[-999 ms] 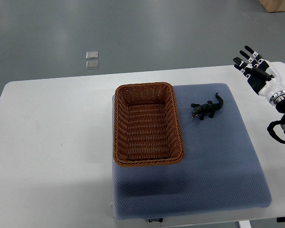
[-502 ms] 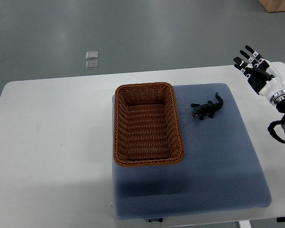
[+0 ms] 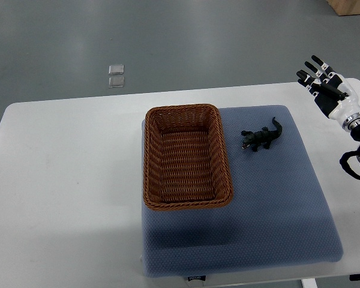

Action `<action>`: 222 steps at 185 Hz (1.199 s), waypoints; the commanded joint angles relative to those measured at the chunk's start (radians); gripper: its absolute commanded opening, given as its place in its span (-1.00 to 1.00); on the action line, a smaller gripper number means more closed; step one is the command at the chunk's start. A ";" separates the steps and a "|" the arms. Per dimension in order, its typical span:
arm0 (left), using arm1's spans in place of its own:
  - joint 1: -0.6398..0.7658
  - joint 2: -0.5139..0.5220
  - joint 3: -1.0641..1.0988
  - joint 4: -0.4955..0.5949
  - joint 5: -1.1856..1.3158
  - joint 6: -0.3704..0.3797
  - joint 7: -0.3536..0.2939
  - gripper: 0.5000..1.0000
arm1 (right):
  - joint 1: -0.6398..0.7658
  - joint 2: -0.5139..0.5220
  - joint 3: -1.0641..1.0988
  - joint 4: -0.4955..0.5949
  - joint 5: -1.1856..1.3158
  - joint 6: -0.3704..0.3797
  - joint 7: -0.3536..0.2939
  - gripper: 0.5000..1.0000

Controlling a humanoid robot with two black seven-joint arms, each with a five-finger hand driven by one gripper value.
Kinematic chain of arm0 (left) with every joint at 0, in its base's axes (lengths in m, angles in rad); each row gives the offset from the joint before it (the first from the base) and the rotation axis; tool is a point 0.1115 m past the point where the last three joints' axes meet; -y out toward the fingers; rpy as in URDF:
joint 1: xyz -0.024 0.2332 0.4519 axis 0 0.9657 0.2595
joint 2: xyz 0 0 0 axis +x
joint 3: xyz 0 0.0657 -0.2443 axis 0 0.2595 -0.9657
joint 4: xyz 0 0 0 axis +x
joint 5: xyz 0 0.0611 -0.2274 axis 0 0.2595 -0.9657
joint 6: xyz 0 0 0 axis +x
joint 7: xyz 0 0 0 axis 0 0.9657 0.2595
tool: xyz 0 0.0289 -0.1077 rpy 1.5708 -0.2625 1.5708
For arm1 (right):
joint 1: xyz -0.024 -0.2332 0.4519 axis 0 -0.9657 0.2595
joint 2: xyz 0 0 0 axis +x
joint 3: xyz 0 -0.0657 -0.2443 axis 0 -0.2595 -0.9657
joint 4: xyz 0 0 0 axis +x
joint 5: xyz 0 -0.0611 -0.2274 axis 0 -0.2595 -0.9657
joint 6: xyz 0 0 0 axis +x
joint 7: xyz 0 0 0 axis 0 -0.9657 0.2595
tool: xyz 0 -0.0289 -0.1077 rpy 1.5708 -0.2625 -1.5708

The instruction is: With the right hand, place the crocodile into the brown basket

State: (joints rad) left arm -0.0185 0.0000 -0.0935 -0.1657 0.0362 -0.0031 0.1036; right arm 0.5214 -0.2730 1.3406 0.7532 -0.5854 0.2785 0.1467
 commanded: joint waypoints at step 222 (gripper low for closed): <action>0.000 0.000 0.000 0.000 0.001 0.000 -0.001 1.00 | 0.009 -0.037 -0.024 0.015 -0.024 0.022 0.034 0.73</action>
State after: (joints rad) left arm -0.0185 0.0000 -0.0933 -0.1657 0.0363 -0.0031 0.1038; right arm 0.5272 -0.2850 1.3301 0.7670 -0.5978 0.2854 0.1825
